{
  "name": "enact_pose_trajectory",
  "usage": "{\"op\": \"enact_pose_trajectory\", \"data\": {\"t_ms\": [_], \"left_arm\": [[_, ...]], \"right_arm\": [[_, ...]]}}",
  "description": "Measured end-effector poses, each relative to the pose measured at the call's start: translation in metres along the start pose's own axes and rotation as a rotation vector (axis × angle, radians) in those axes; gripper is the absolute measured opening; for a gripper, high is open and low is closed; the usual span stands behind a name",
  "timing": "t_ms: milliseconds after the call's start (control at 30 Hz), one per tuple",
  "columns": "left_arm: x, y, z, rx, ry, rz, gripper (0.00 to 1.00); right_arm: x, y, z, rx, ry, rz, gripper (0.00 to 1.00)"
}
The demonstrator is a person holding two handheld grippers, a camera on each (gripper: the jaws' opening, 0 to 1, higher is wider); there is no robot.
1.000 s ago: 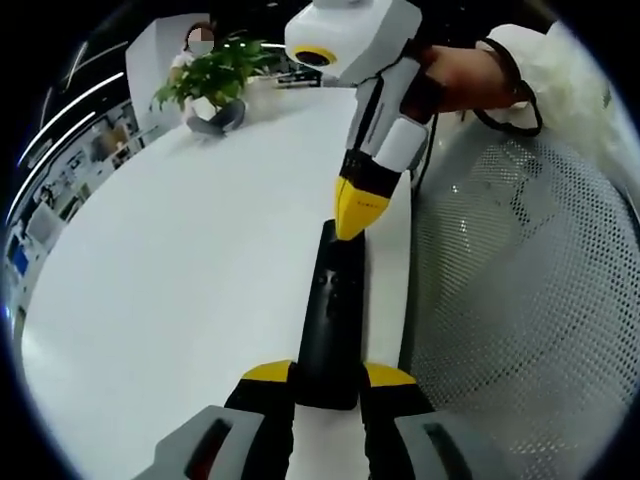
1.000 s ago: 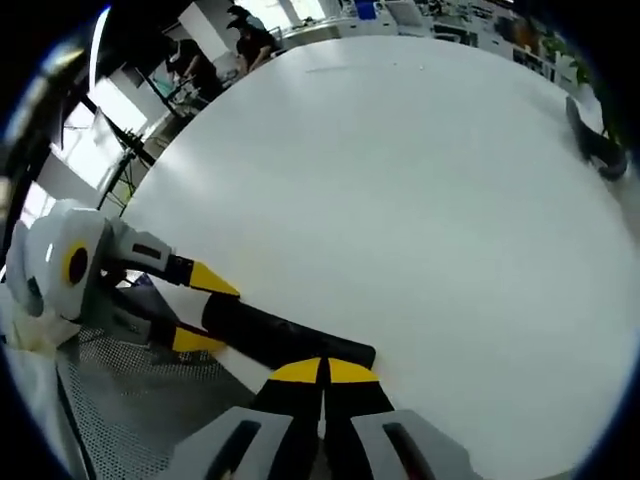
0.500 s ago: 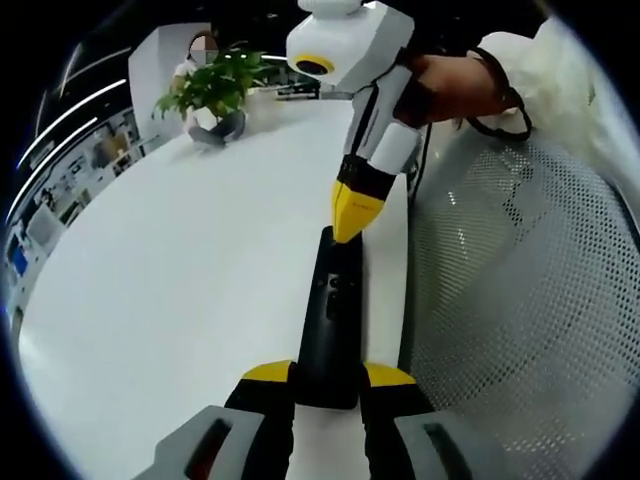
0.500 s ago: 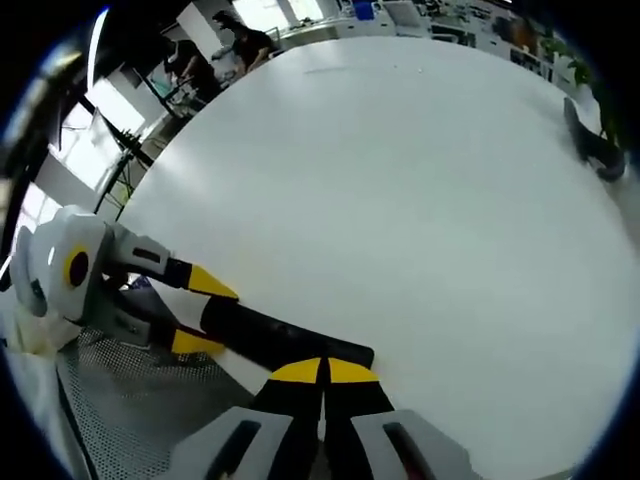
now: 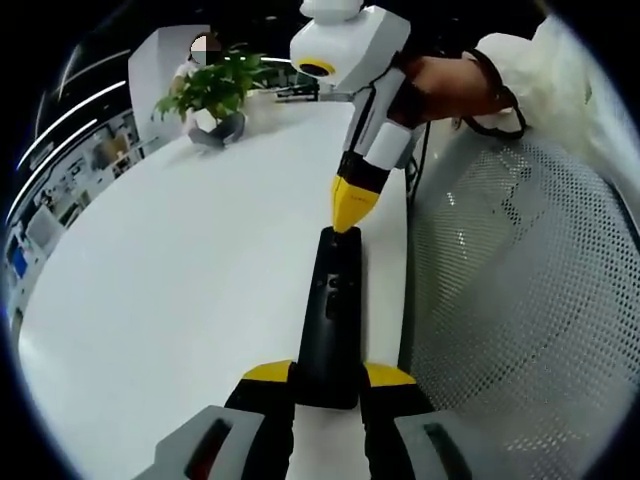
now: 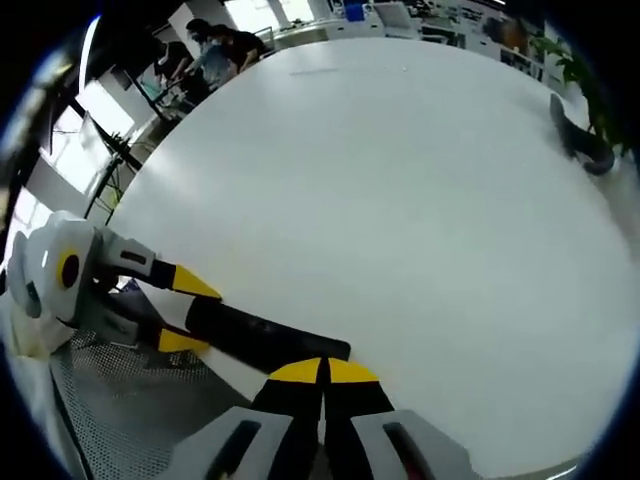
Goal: Press the specified remote control buttons in sequence, fully releasing each button before pressing the next.
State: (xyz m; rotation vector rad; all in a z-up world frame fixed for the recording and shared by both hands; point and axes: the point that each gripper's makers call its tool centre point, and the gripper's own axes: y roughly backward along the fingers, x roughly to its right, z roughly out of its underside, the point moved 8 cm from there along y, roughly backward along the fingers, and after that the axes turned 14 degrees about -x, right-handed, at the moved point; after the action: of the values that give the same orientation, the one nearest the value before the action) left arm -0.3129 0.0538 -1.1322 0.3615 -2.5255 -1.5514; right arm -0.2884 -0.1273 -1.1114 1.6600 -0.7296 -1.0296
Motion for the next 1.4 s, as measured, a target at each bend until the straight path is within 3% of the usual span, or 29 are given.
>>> {"op": "enact_pose_trajectory", "data": {"t_ms": [433, 700, 933, 1033, 1400], "left_arm": [[0.0004, 0.0005, -0.0004, -0.009, -0.002, 0.001, 0.24], [0.0005, 0.0005, -0.001, -0.018, -0.007, 0.003, 0.24], [0.0006, 0.0005, -0.001, -0.018, -0.004, 0.002, 0.24], [0.0007, 0.0005, -0.001, -0.019, -0.004, 0.002, 0.24], [0.0003, 0.0007, -0.0013, -0.021, -0.008, 0.002, 0.24]], "right_arm": [[-0.0006, -0.0008, -0.0038, -0.046, 0.03, 0.012, 0.0], [-0.0051, -0.0024, -0.0088, -0.092, 0.06, 0.071, 0.0], [-0.0019, -0.0004, -0.0025, -0.035, 0.029, 0.033, 0.0], [0.0006, 0.0001, -0.0011, -0.019, -0.029, -0.019, 0.0], [-0.0071, 0.0, -0.0035, -0.018, 0.002, -0.028, 0.0]]}}
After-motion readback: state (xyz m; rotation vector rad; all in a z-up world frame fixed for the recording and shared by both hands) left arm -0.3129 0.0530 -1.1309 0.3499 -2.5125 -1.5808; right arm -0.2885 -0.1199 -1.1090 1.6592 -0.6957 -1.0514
